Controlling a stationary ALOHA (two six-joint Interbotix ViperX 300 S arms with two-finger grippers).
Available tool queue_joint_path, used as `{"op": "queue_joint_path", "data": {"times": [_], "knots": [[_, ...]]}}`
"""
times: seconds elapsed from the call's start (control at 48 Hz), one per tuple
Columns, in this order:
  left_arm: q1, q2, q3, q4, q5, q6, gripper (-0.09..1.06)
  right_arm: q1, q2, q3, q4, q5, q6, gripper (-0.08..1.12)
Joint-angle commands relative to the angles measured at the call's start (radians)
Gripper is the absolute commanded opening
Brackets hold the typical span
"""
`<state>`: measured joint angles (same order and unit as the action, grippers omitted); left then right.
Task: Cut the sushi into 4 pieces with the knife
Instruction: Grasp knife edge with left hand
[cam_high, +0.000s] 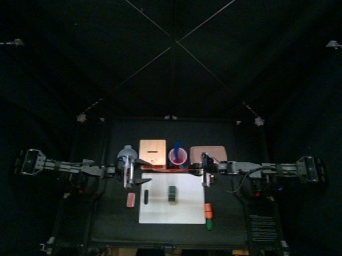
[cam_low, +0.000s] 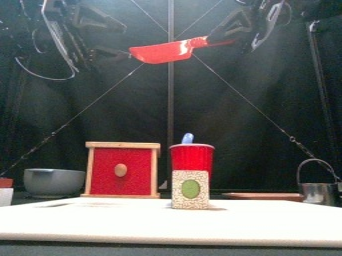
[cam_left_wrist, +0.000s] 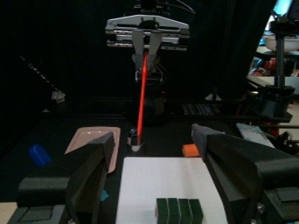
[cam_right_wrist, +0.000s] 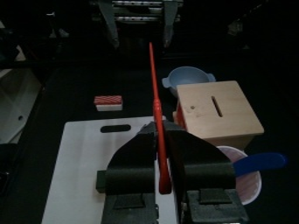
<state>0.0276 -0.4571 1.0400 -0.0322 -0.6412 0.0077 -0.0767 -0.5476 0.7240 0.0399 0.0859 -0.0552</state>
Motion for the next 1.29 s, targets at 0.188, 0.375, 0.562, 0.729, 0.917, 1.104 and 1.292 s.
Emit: {"op": "queue_joint_path", "data": {"times": [0.188,0.375,0.562,0.729,0.917,1.104,1.292], "knots": [[0.043,0.101,-0.083,-0.008,-0.011,-0.003,1.0,0.003,-0.002,-0.014,0.002,-0.012,-0.002,0.05],[0.054,0.123,-0.083,-0.011,-0.029,0.0,1.0,0.003,-0.002,-0.011,0.003,-0.012,-0.002,0.05],[0.054,0.115,-0.064,-0.008,-0.08,0.0,0.96,0.003,-0.002,-0.005,0.003,-0.012,-0.002,0.05],[0.054,0.114,-0.058,-0.005,-0.089,0.0,0.84,0.002,0.0,-0.003,0.003,-0.012,-0.002,0.05],[0.052,0.115,-0.052,0.025,-0.089,-0.002,0.63,0.0,-0.002,-0.005,0.002,-0.012,-0.002,0.05],[0.054,0.115,-0.052,0.029,-0.092,0.002,0.42,0.002,-0.002,0.0,0.003,-0.014,0.0,0.05],[0.052,0.117,-0.04,0.046,-0.104,0.002,0.22,0.005,0.017,0.026,0.009,-0.026,0.0,0.05]]}}
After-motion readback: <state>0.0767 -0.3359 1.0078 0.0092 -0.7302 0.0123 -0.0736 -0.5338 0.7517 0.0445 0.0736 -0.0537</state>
